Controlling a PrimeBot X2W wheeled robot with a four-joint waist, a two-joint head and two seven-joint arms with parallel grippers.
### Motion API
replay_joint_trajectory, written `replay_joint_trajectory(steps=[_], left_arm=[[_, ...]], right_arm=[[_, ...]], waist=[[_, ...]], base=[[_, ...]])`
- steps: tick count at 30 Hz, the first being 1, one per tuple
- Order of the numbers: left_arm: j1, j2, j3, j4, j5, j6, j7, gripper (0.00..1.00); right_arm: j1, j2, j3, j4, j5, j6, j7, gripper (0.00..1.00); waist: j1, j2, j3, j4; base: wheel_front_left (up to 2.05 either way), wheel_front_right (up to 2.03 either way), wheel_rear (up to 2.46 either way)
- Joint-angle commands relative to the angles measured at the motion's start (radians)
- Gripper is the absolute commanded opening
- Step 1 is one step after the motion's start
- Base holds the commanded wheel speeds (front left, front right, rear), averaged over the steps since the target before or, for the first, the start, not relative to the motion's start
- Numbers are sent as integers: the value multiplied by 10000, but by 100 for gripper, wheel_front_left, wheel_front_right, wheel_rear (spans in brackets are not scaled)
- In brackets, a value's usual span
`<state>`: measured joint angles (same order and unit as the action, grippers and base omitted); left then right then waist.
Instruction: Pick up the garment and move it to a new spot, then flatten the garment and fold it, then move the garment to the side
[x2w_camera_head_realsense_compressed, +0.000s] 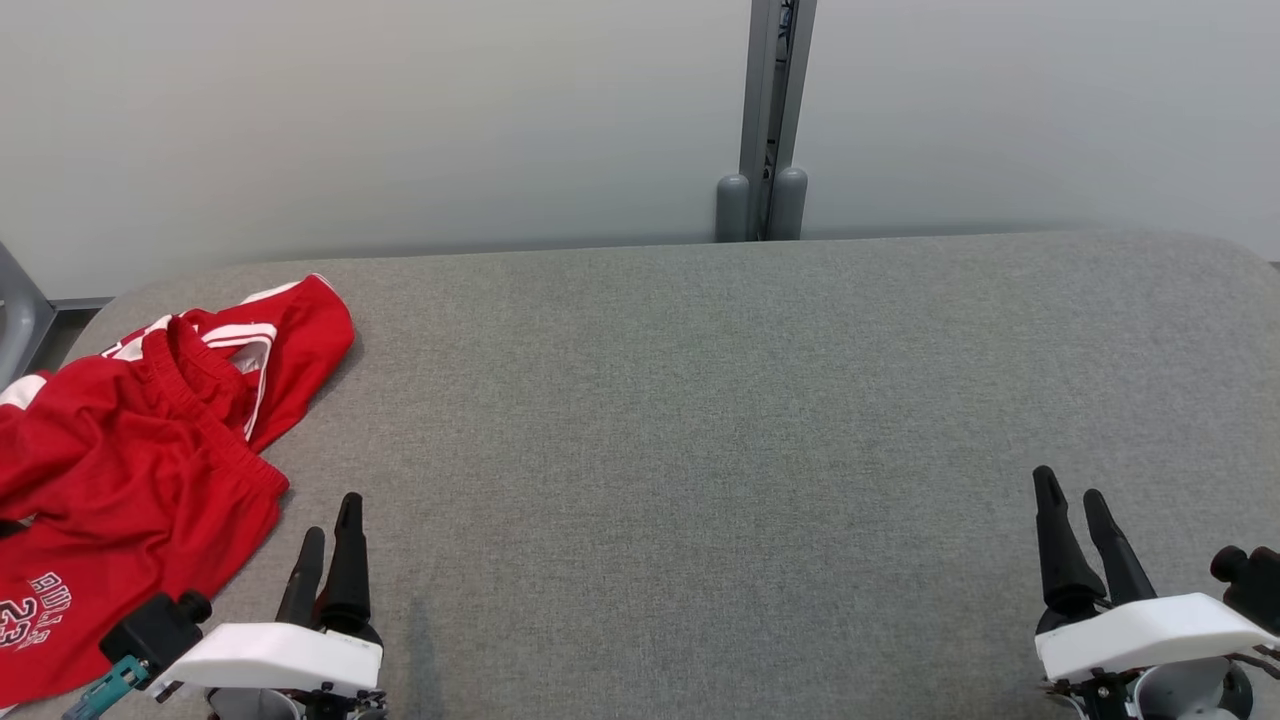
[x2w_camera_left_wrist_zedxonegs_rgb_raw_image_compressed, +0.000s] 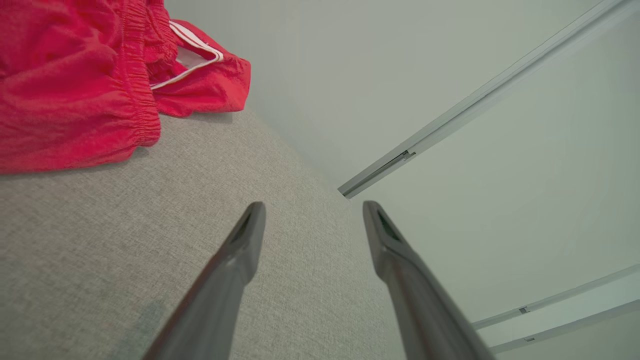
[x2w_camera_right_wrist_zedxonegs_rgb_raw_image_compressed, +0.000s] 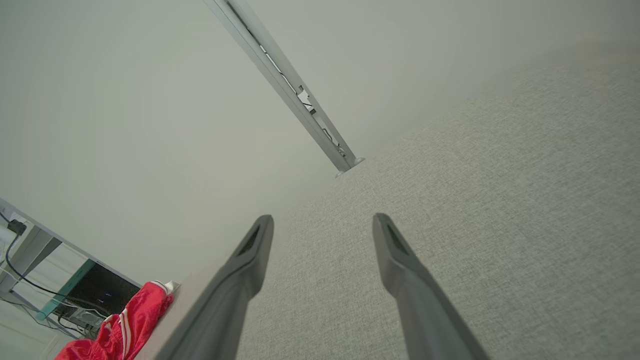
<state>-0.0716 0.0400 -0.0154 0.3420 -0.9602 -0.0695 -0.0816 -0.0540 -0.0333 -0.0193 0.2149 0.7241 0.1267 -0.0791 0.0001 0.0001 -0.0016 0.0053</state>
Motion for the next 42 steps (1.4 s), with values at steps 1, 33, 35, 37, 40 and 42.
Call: replay_joint_trajectory(steps=[1,33,35,37,40,42], left_arm=[[-309,74,-6,-61,301,-8,-83,100],[-250,126,-18,95,4695,23,-991,100],[-251,125,-18,131,4894,36,-1042,100],[-251,125,-16,145,4992,42,-1061,100],[-254,125,10,183,5279,47,-1134,100],[-269,123,36,197,5440,52,-1164,100]], right_arm=[[-203,-98,21,-84,-339,43,-112,100],[-128,-155,159,235,-4482,50,-1035,100],[-117,-159,163,245,-4694,51,-1071,100],[-111,-160,162,255,-4791,51,-1101,100],[-113,-165,166,276,-5070,51,-1165,100],[-119,-169,172,281,-5277,52,-1212,100]], waist=[[-1,-1,-3,2],[-1,-1,-90,-4],[-1,-1,-95,1],[-1,-1,-96,2],[-1,-1,-101,1],[-1,-1,-104,-2]], base=[[0,0,0],[0,0,0],[0,0,0],[0,0,0],[0,0,0],[0,0,0]])
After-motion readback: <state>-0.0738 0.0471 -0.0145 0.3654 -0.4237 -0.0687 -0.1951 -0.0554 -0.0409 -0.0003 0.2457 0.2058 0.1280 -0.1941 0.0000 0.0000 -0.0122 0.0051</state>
